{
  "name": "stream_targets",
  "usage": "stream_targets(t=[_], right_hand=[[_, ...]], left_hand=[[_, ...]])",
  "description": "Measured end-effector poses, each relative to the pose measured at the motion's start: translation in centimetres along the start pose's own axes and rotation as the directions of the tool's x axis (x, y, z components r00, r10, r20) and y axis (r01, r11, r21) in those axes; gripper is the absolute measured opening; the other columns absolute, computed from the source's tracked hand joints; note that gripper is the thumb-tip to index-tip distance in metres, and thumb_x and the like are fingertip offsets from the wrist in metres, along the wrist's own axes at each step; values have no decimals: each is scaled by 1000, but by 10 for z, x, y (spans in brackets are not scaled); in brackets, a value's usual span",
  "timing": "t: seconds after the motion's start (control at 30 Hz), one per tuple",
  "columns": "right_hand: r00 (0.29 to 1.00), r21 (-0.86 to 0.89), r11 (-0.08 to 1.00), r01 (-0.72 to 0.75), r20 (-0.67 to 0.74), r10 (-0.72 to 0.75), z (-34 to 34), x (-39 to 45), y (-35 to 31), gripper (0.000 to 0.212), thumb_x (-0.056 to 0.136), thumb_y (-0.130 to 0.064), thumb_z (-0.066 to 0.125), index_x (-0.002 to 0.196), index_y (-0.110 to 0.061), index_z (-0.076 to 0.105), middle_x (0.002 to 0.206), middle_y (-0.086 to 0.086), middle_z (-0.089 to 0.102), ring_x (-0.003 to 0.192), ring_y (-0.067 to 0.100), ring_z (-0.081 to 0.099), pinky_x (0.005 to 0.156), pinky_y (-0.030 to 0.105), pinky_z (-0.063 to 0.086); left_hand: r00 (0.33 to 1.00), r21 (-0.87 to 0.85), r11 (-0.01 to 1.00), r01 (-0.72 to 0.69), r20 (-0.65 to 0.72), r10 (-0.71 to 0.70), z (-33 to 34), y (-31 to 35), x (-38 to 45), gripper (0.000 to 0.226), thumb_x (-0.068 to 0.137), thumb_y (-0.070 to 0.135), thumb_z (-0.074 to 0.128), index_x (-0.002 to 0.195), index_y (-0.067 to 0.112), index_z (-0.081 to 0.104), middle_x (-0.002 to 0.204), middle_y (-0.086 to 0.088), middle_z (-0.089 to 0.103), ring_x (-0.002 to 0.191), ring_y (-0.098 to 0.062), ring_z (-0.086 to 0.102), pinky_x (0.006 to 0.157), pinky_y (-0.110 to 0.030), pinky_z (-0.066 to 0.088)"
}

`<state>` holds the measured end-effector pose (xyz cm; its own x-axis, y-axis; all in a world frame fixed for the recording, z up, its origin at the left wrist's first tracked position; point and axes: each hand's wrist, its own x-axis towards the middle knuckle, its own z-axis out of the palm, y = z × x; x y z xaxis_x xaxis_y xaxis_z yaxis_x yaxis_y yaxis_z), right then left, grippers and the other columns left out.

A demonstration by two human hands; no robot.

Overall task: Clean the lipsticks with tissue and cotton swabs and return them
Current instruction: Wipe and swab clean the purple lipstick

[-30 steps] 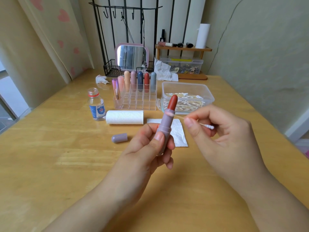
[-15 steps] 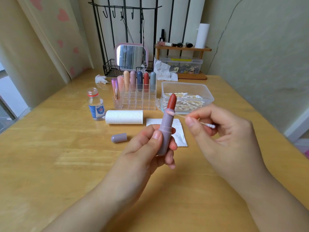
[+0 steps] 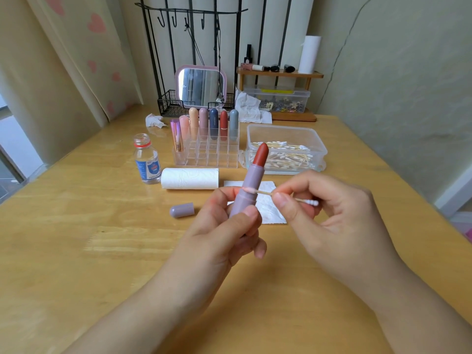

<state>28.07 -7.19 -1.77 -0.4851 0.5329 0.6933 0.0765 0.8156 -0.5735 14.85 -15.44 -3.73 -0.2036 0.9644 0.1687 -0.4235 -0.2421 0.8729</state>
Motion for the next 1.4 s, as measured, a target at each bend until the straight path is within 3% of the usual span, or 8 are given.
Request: stream_targets(t=[0.17, 0.3, 0.5, 0.63, 0.83, 1.0, 1.13, 1.4], right_hand=[[996, 22, 999, -37, -80, 38, -1, 5, 2, 12, 86, -26, 61, 75, -21, 61, 60, -1, 47, 51, 9, 37, 52, 9, 33], [1000, 30, 999, -27, 2, 27, 1, -1, 0, 10, 84, -29, 60, 76, -25, 63, 57, -14, 46, 51, 4, 42, 54, 10, 34], [997, 21, 999, -28, -74, 29, -2, 5, 1, 11, 86, -24, 62, 75, -24, 61, 60, 2, 47, 50, 13, 37, 51, 11, 33], [1000, -6, 1000, -12, 4, 12, 0, -1, -1, 12, 83, -17, 65, 75, -26, 61, 56, -18, 48, 51, 4, 45, 55, 7, 34], [996, 4, 1000, -27, -80, 28, -3, 5, -1, 10, 86, -23, 63, 76, -24, 60, 60, -5, 46, 51, 7, 38, 52, 9, 33], [1000, -18, 1000, 1, 1, -1, 0, -1, -3, 10, 84, -24, 63, 75, -22, 62, 55, -18, 44, 51, 2, 43, 55, 7, 33], [997, -14, 1000, -21, -71, 20, -2, 4, -1, 10, 85, -19, 63, 75, -21, 61, 60, -2, 45, 51, 9, 38, 52, 8, 32], [1000, 11, 1000, -21, -8, 21, 2, 0, -1, 10, 84, -16, 64, 75, -20, 63, 54, -18, 41, 51, 3, 41, 56, 4, 32]], left_hand=[[1000, 35, 999, -8, -3, 8, -2, 0, 0, 16, 82, 15, 50, 96, 8, 47, 66, -2, 45, 52, -13, 39, 57, -24, 45], [1000, 35, 999, -16, 21, 16, -2, 0, 0, 15, 84, 18, 50, 92, 7, 53, 74, -4, 52, 57, -15, 47, 60, -26, 47], [1000, 52, 999, -8, 17, 7, -2, -2, 0, 27, 86, 24, 47, 99, 2, 57, 77, -4, 56, 62, -15, 50, 62, -26, 48], [1000, 18, 1000, -2, 1, 2, -2, -3, 0, 24, 86, 23, 46, 93, 3, 58, 76, -4, 55, 61, -15, 49, 62, -27, 49], [1000, -4, 1000, 3, -10, -3, -2, -3, 0, 31, 86, 23, 47, 101, 0, 59, 75, -5, 54, 59, -15, 47, 62, -26, 48], [1000, 5, 1000, -3, 2, 3, -2, -3, 1, 27, 87, 23, 45, 96, 0, 57, 76, -5, 55, 60, -15, 48, 62, -27, 49], [1000, -11, 1000, 1, -9, -1, -1, -4, 1, 32, 87, 24, 45, 101, 0, 61, 74, -5, 55, 57, -14, 46, 59, -27, 49], [1000, -67, 998, 10, -19, -12, 2, 1, 1, 21, 82, 21, 51, 98, 8, 48, 65, -1, 43, 50, -12, 32, 54, -24, 44]])
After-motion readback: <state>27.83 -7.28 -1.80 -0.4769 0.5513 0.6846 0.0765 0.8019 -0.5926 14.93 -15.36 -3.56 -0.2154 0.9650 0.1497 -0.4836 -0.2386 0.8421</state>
